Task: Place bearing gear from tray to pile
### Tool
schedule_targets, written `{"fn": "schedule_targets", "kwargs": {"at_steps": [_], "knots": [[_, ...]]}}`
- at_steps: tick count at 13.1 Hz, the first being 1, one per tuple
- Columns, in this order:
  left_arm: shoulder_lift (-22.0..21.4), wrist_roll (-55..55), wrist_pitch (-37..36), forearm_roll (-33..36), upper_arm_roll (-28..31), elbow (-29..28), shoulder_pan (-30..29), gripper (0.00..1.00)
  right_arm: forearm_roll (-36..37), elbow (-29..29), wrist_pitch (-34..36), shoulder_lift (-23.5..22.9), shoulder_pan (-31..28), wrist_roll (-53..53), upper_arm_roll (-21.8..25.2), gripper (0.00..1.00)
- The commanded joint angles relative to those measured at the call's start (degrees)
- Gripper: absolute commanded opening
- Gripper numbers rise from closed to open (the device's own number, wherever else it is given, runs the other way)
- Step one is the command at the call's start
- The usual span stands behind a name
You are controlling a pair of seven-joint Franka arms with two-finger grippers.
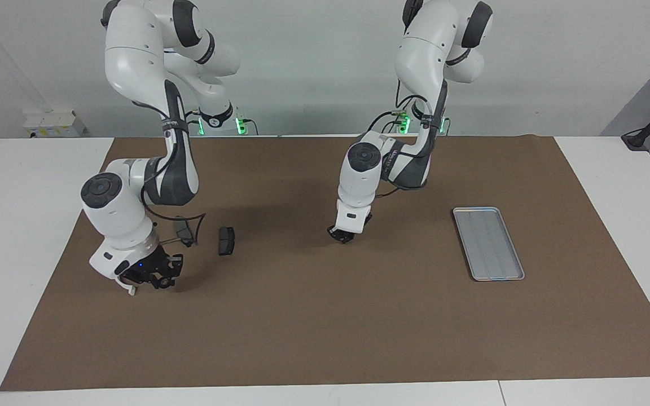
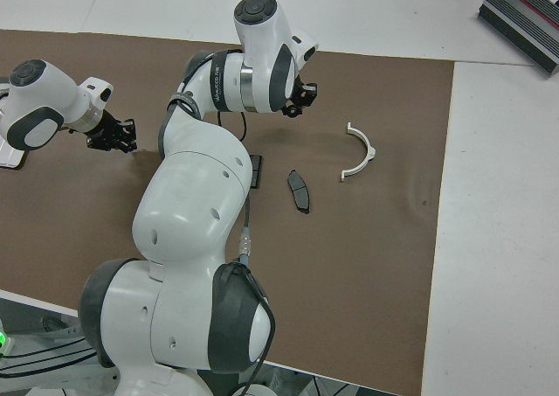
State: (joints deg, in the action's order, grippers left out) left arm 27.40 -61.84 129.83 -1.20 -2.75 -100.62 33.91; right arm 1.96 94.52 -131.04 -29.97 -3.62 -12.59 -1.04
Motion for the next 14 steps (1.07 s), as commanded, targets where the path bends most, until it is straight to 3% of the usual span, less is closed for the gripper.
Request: {"fn": "schedule_targets", "kwargs": {"at_steps": [1, 2, 3, 4, 5, 8, 11, 12, 13, 14], "knots": [[0.63, -1.09, 1.31, 0.15, 1.08, -0.72, 1.07, 0.03, 0.59, 0.13, -1.93, -1.06, -0.43, -0.43, -0.90, 0.00], [0.64, -1.18, 0.87, 0.15, 1.16, -0.28, 1.07, 0.34, 0.41, 0.13, -1.93, -1.32, 0.10, 0.10, -0.99, 0.00], [0.64, -1.70, 0.43, 0.24, 1.25, -0.10, 1.07, 0.86, 0.41, 0.13, -2.02, -1.59, 0.45, 1.32, -0.99, 0.00], [0.47, -1.62, -0.09, 0.93, 1.25, 0.16, 0.90, 1.00, 0.41, 0.13, -2.02, -1.85, 0.71, 2.03, -0.99, 0.00], [-0.32, -1.53, -0.27, 2.77, 1.25, 0.25, 0.20, 1.00, 0.41, 0.22, -2.72, -2.29, 1.15, 2.39, -0.99, 0.00], [-10.22, 0.13, -7.98, 3.05, 2.13, -0.27, -5.14, 1.00, 0.41, 0.48, -4.83, -3.61, 1.51, 2.39, -0.99, 0.00], [-18.49, 11.69, -16.94, 2.96, 2.04, -0.19, -14.19, 1.00, 0.41, 0.40, -4.22, -3.52, 1.86, 2.65, -0.99, 0.00], [-20.43, 16.52, -20.11, 2.79, 2.04, 0.33, -16.66, 1.00, 0.41, 0.14, -3.52, -3.26, 1.95, 2.83, -0.99, 0.42], [-22.72, 20.92, -22.40, 2.70, 2.22, 0.34, -18.77, 1.00, 0.41, -0.04, -2.82, -2.82, 2.03, 3.53, -0.90, 0.99], [-25.17, 25.06, -24.51, 2.61, 2.22, 0.16, -21.84, 1.00, 0.50, -0.56, -0.20, -2.12, 2.47, 3.97, -0.90, 1.00]]}}
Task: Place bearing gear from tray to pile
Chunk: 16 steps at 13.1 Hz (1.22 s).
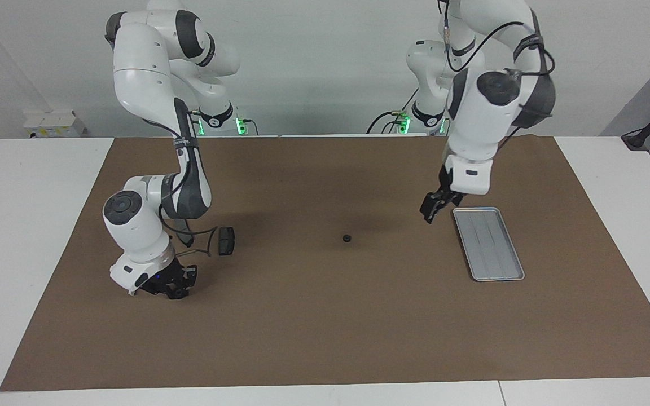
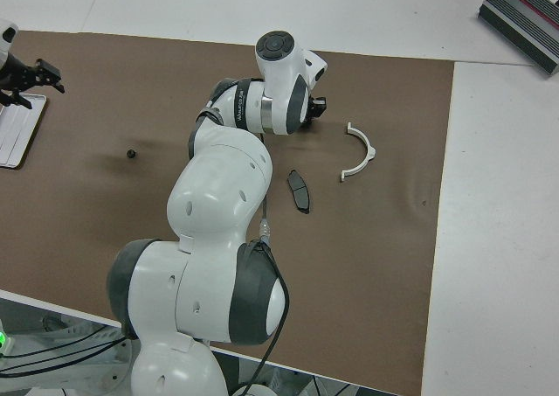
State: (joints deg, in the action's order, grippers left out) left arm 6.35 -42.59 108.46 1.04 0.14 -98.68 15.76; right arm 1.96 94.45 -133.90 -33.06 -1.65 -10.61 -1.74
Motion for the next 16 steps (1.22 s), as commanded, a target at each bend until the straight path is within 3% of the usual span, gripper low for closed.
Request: {"fn": "schedule_targets", "kwargs": {"at_steps": [1, 4, 6, 9, 12, 14, 16], "knots": [[-6.50, 11.34, -6.30, 0.28, -0.67, -1.77, -7.03, 1.00, 0.50, -1.20, 5.90, 2.37, 2.08, 3.56, -0.19, 1.00], [-10.56, 21.84, -14.04, 0.01, -0.58, -1.69, -12.07, 1.00, -0.10, -7.24, 20.83, 6.07, 8.57, 19.50, -0.28, 1.00], [-12.06, 21.94, -16.77, 0.01, -0.58, -1.51, -11.98, 1.00, -0.90, -9.46, 24.82, 6.69, 14.02, 35.48, -0.72, 1.00], [-11.28, 21.85, -20.55, -0.34, -0.50, -0.20, -11.19, 1.00, -1.78, -9.64, 24.04, 7.04, 22.38, 54.76, -1.24, 1.00], [-11.27, 23.33, -20.48, -1.21, 2.13, 1.48, -8.47, 1.00, -2.75, -9.81, 24.04, 6.43, 28.35, 64.37, -1.60, 1.00], [-10.75, 27.55, -16.98, -2.96, 2.76, 1.56, -8.99, 1.00, -2.05, -12.78, 23.42, 3.11, 31.70, 68.77, -1.60, 1.00], [-7.51, 27.74, -17.48, -4.81, 5.04, 5.58, -8.91, 1.00, -1.34, -17.00, 23.07, -1.29, 34.25, 71.94, -1.51, 1.00]]}}
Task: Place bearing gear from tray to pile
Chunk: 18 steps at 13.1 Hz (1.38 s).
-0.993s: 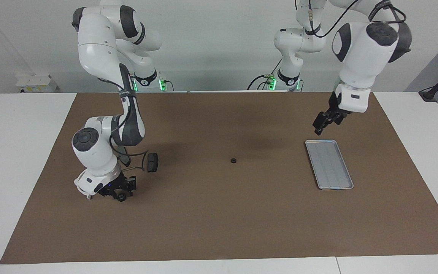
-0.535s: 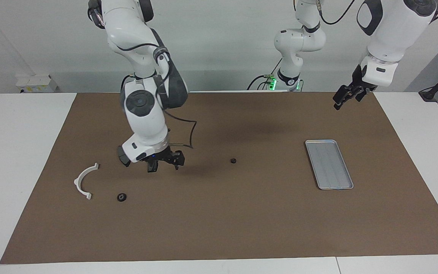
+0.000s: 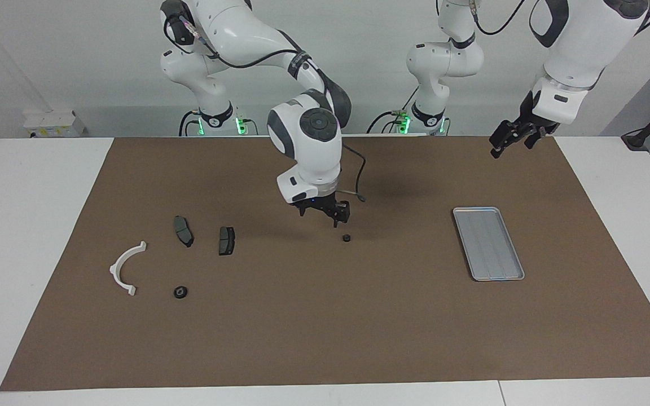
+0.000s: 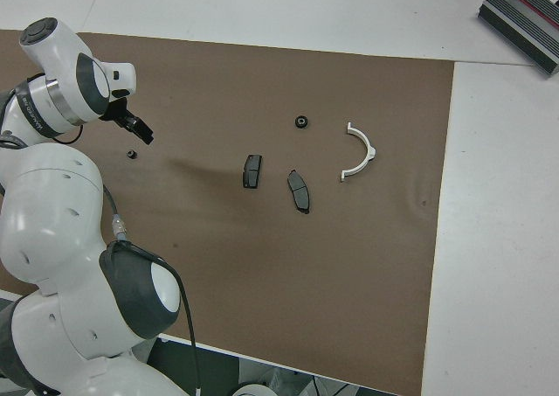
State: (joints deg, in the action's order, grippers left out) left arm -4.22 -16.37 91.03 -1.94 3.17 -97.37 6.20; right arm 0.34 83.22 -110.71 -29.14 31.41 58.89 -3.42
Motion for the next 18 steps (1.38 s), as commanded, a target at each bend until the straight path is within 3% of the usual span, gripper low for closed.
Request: {"fn": "schedule_targets", "kwargs": {"at_steps": [1, 6, 10, 15, 18], "knots": [[3.78, 1.60, -0.76, -1.84, 2.01, 4.82, 0.66, 1.00, 0.36, -6.75, -0.39, -6.53, 1.37, 2.63, 0.17, 1.00], [2.12, 1.87, -3.23, -1.84, 1.49, 3.95, -0.31, 1.00, 2.38, -8.60, -4.06, -11.02, 3.83, 3.16, 0.43, 1.00], [2.12, 1.25, -2.79, -1.84, 1.75, 3.86, -0.22, 1.00, 3.00, -7.03, -8.11, -11.29, 3.66, 3.07, 0.26, 1.00], [2.11, 2.04, -3.05, -1.23, 1.75, 3.85, -0.31, 1.00, 3.09, -4.12, -8.48, -11.55, 3.74, 2.72, 0.26, 1.00], [2.29, 8.80, -2.97, -1.31, 1.92, 4.12, -0.31, 1.00, 2.91, -3.59, -7.77, -11.46, 3.92, 2.63, 0.17, 0.99]]}}
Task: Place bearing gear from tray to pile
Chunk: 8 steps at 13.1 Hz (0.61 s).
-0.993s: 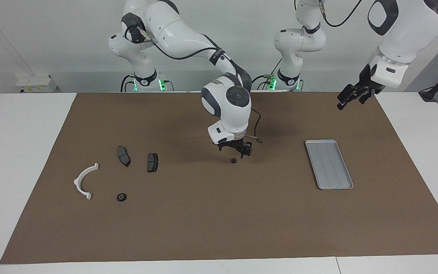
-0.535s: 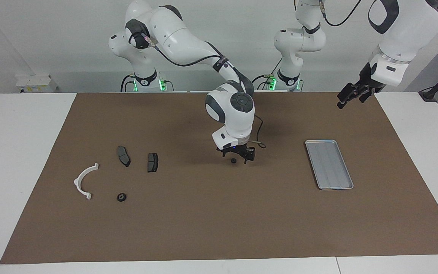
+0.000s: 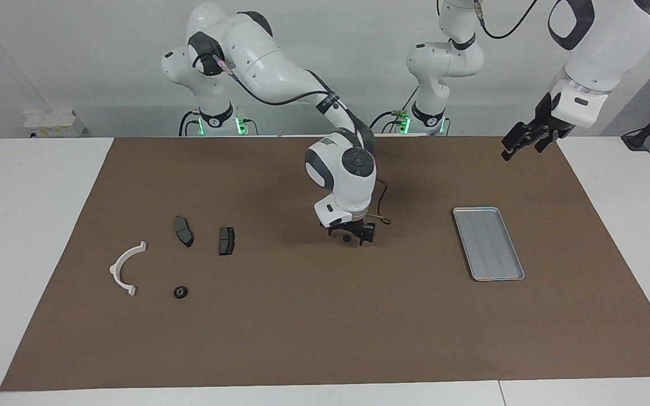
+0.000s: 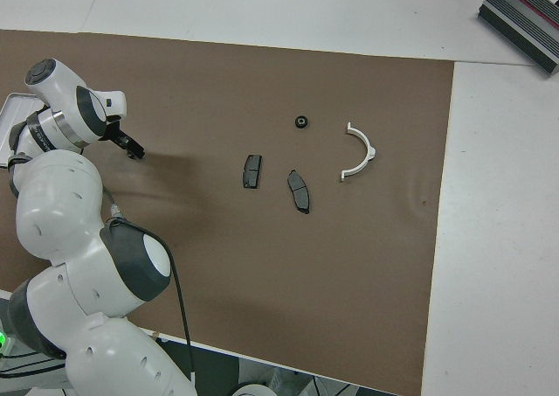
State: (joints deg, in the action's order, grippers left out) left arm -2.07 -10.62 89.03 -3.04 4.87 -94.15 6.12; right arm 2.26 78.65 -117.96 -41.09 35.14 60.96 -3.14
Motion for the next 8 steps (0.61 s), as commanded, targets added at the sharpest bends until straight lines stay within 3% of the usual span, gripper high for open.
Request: {"fn": "schedule_targets", "kwargs": {"at_steps": [1, 4, 6, 8], "knots": [[0.14, 3.41, -0.88, -0.21, 0.05, 0.99, -0.23, 1.00, 0.90, 1.41, -0.95, 0.48, 0.20, 0.56, -0.11, 0.95], [0.31, 4.11, -1.05, -0.30, -0.30, 1.95, -0.23, 1.00, 0.55, 3.43, -2.89, 0.74, 0.28, 0.56, -0.11, 0.84], [0.23, 3.94, -1.14, -0.38, -0.65, 1.78, -0.23, 1.00, 0.20, 3.35, -2.72, 0.75, 0.20, 0.56, -0.20, 0.68], [-0.04, 3.94, -2.19, -0.38, -0.83, 1.69, -0.23, 1.00, 0.11, 3.35, -2.45, 0.83, 0.02, 0.56, -0.20, 0.19]]}}
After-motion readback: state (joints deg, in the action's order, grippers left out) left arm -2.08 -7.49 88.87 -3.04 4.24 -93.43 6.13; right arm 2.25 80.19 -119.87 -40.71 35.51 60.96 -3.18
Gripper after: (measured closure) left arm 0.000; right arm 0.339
